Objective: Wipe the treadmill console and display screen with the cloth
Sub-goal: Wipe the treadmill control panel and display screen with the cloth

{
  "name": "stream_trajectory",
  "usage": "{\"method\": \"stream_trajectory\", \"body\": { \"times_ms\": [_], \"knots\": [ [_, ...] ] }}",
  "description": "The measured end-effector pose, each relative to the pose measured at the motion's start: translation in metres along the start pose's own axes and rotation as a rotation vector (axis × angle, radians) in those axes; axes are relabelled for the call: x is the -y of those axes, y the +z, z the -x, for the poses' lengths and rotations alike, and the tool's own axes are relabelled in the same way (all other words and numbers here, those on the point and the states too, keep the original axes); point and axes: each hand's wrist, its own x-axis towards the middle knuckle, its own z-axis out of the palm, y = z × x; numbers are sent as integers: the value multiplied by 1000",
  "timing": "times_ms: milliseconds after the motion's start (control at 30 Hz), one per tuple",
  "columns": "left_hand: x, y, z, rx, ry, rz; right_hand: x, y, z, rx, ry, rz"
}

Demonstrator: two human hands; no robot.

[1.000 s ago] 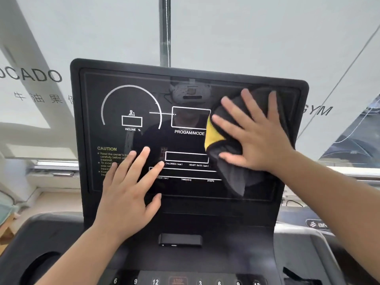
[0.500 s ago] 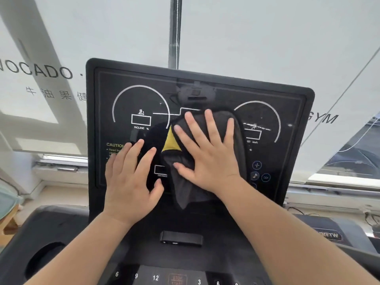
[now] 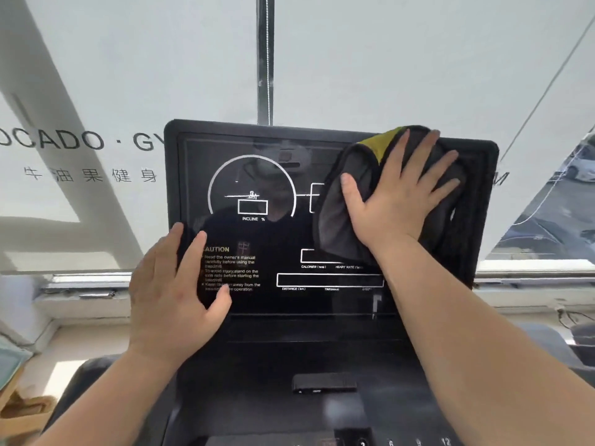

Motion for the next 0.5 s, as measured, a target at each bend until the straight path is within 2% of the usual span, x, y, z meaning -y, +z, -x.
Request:
{"method": "stream_trajectory", "body": {
  "times_ms": [67, 167, 233, 300, 400, 500],
  "knots": [
    [5, -3, 0, 32, 14, 37, 34, 2, 9, -7, -81, 5],
    [10, -6, -1, 70, 33, 70, 77, 8, 32, -3, -333, 31],
    [14, -8, 0, 75, 44, 97, 87, 13, 45, 8, -491, 69],
    [16, -8, 0, 67, 45, 133, 79, 14, 47, 11, -564, 97],
    [19, -8, -1, 58, 46, 194, 42, 14, 42, 20, -535, 125],
    [25, -11, -2, 77, 69, 257, -3, 10, 39, 85, -254, 113]
  ]
}}
